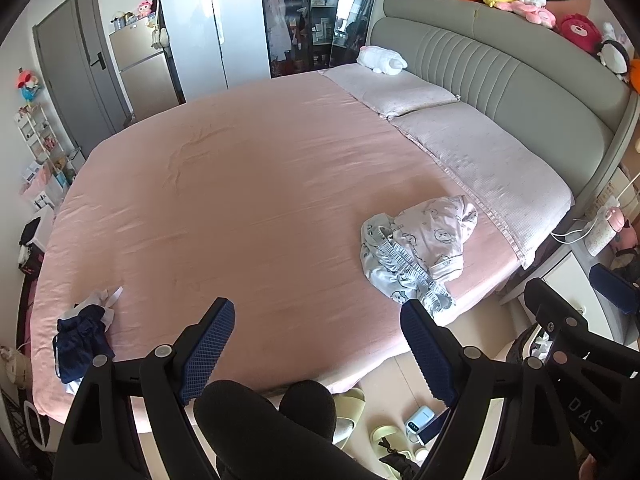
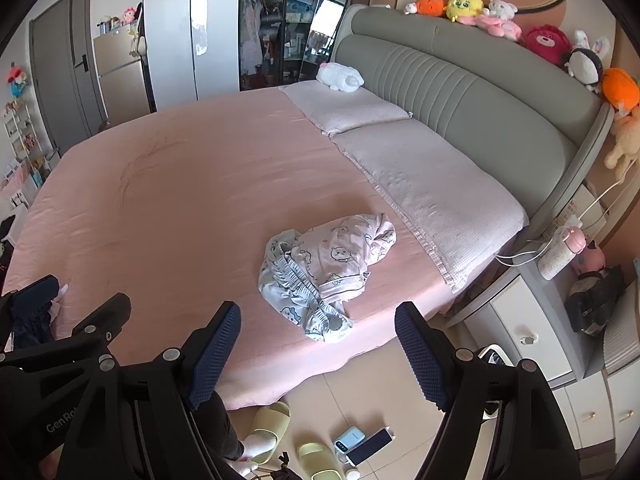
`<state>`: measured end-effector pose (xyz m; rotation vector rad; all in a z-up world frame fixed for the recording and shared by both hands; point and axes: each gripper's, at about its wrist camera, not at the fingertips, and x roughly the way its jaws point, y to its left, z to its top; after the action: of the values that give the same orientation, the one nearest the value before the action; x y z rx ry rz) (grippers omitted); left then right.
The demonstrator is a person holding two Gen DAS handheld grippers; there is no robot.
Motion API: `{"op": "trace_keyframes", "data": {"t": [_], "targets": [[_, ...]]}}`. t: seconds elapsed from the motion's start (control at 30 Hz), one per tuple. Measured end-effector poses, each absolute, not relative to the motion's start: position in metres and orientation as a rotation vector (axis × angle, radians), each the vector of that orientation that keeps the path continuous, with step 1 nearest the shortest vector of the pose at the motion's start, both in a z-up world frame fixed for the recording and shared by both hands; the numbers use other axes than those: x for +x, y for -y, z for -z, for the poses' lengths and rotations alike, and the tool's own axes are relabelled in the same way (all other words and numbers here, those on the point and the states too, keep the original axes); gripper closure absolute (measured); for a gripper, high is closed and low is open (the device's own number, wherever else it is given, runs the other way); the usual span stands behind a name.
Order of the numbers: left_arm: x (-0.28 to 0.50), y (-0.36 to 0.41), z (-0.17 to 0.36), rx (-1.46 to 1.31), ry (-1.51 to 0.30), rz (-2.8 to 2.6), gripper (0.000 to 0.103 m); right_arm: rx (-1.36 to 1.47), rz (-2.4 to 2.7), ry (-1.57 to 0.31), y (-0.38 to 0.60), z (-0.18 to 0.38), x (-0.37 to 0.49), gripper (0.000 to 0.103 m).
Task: Fold clothes
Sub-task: 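Move both grippers toward the cartoon-print pajama pile on the bed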
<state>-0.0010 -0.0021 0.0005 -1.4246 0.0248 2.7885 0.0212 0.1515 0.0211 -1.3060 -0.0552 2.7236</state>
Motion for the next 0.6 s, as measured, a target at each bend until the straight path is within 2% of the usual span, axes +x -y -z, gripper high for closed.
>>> {"op": "trace_keyframes", "data": {"t": [0.6], "targets": [[-0.013,-0.008,0.022,-1.484,-0.071,-2.78,0.018,-1.379,-2.678,0.033,-0.157,-0.002,0.007,0.024]]}}
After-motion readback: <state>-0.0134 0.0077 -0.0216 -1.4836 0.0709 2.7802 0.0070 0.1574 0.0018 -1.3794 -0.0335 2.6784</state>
